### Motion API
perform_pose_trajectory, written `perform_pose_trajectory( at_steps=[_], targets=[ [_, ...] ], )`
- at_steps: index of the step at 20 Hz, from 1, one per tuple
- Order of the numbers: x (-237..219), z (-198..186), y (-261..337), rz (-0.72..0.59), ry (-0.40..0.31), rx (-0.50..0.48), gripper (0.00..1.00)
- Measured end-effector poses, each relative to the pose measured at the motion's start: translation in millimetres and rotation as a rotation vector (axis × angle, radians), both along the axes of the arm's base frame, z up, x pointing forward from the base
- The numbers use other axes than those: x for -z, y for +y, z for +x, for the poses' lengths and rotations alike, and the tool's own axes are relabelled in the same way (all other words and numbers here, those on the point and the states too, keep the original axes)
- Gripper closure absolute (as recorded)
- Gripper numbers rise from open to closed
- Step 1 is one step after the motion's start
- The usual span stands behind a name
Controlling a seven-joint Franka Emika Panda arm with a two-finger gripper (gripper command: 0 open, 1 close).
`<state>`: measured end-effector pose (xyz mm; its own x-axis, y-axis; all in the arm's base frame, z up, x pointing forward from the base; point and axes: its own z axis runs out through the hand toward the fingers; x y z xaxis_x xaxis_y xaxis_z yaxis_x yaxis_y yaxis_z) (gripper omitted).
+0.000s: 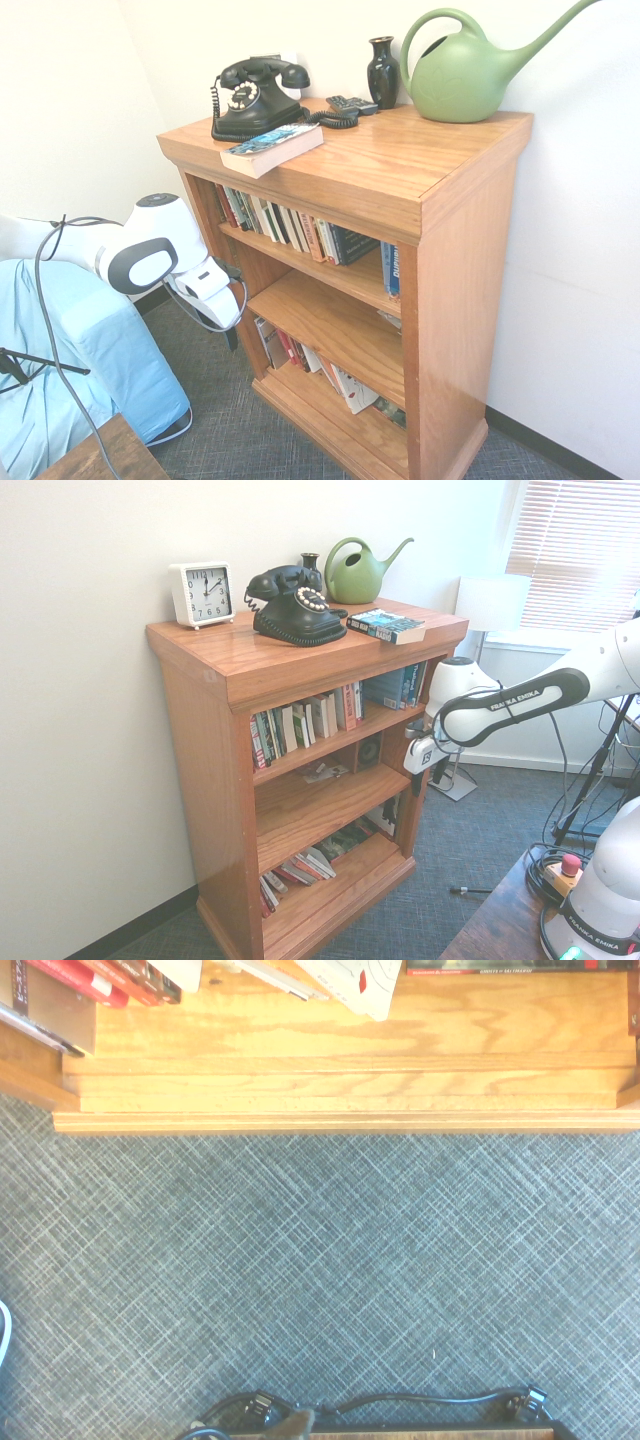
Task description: Shelf the books
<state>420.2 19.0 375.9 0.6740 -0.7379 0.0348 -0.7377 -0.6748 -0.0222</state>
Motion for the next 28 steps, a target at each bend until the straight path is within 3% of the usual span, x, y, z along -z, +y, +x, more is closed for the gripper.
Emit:
perform_pose_trajectory(
  at_steps=[6, 10, 18, 28],
  targets=[
    [-1.8, 2.7, -3.7, 0.000, -0.006, 0.008, 0.00],
    [-20.2, 8.1, -16.2, -0.068, -0.043, 0.025, 0.00],
    [-99.2, -9.5, -48.9, -0.321, -0.075, 0.072, 0.00],
    [-179.6, 4.2, 10.0, -0.736, 0.005, 0.029, 0.00]
  ],
)
